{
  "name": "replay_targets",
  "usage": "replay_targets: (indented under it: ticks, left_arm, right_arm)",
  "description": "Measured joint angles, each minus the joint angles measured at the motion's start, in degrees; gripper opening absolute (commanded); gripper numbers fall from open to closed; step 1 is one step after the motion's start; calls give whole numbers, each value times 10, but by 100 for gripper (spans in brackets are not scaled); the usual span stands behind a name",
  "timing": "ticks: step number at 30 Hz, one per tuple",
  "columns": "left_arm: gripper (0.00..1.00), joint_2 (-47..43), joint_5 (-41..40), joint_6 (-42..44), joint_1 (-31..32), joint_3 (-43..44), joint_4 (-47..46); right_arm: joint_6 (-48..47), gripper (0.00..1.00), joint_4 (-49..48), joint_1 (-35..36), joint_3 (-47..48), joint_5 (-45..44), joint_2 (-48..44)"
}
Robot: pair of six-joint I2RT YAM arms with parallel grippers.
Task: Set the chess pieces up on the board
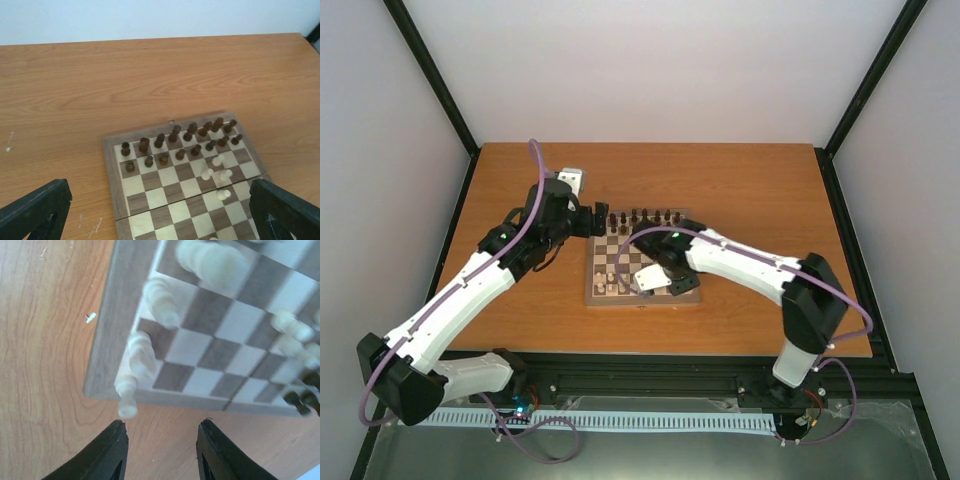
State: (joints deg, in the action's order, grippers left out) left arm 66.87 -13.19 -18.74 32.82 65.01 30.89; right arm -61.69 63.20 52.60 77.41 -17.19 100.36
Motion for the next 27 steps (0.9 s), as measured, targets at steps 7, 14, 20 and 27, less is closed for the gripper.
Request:
replay_targets:
  ticks: [7,14,20,27]
  left_arm:
    - [100,-12,40,10,0,-3,-22]
    - [100,10,64,16,0,-1,-30]
    - [100,19,75,31,0,0,-37]
    - [100,20,43,20,11,0,-47]
  right_arm:
    - [47,49,-11,-95,2,112,-130]
    - [184,64,-145,-219,-88,252,-322]
    - [296,65,-218,-255,-184,324,-383]
    - [376,67,-280,-338,-223,425,-392]
